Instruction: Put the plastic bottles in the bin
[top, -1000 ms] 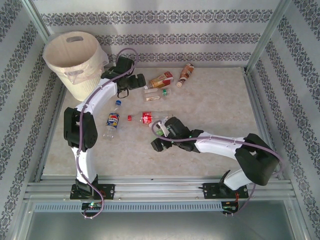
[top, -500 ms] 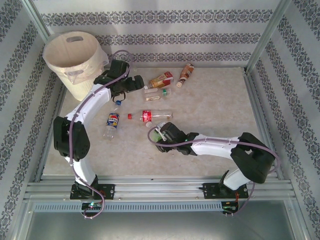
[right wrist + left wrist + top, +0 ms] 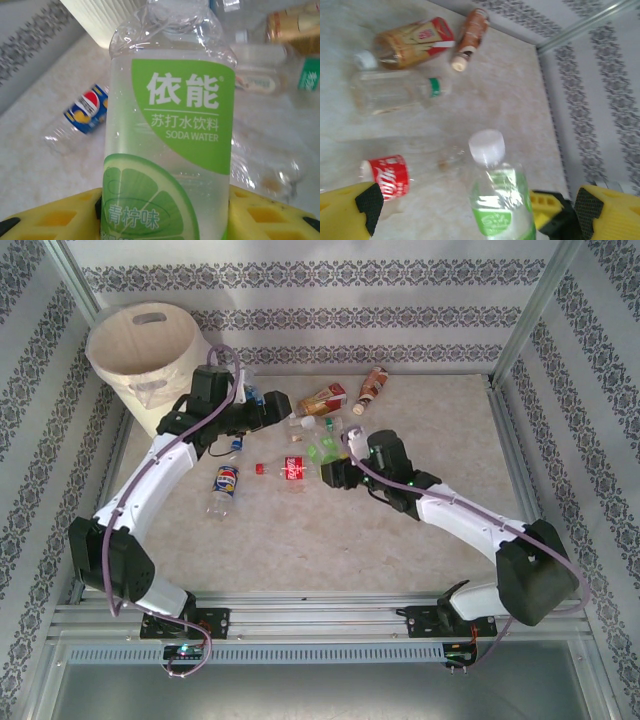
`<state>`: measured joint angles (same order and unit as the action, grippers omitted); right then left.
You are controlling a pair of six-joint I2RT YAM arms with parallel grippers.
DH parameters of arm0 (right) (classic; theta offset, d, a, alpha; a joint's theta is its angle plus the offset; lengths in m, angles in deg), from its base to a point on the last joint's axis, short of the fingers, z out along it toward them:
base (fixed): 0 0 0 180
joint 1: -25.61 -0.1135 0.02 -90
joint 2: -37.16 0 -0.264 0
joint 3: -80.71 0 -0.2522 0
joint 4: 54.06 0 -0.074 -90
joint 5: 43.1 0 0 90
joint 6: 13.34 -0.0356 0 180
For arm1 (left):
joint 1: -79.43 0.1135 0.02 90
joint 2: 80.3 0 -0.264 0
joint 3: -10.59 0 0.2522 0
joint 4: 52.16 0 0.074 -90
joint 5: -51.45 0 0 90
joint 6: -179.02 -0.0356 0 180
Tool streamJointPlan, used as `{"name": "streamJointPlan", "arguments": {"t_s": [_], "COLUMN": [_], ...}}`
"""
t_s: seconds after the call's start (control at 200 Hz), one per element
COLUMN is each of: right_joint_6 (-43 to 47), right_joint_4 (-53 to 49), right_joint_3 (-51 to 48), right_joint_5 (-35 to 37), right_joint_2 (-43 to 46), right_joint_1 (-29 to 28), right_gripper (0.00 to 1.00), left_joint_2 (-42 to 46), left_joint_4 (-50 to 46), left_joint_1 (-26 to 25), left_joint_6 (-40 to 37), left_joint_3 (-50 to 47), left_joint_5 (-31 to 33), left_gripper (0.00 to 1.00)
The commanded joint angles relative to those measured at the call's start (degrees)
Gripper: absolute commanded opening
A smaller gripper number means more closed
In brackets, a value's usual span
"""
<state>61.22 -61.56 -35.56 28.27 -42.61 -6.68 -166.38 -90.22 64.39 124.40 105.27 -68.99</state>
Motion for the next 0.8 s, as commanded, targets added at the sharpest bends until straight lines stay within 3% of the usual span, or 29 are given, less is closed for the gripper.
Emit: {"name": "streamJointPlan", "arguments": {"t_s": [0.0,0.26,0.585,0.715,0.794], "right_joint_6": [-2.12,-3.90,-5.56,-5.60,-5.14], "right_joint_4": [4.37,9.96,15.20,15.36,15.15], "right_joint_3": [3.93,7.49,8.39,8.65,8.40], "right_joint_5": [-7.58,-9.38,-7.56,-8.58,-10.01], "right_joint_2": [-2.34,-5.82,-7.24,-7.59,-7.38], "right_joint_1": [0.57,-0.81,-3.12,-3.24,-3.09], "right_gripper": [0.40,0.40,0.41,0.43,0.50], "left_joint_2": [1.85,-0.49,-3.65,-3.58,-3.61], "left_joint_4": [5.23,5.11,5.57,6.92,7.46], "left_joint_1": [-1.29,-5.44,-6.82,-6.77,-6.77], "left_joint_6": [4.85,10.54,12.62,12.18,11.73], "left_joint_3": [-2.24,-3.42,-3.10,-3.84,-3.61], "left_joint_5": [-5.39,1.54,0.22,-0.03,0.47], "left_gripper": [1.00,1.00,1.00,0.70,0.60]}}
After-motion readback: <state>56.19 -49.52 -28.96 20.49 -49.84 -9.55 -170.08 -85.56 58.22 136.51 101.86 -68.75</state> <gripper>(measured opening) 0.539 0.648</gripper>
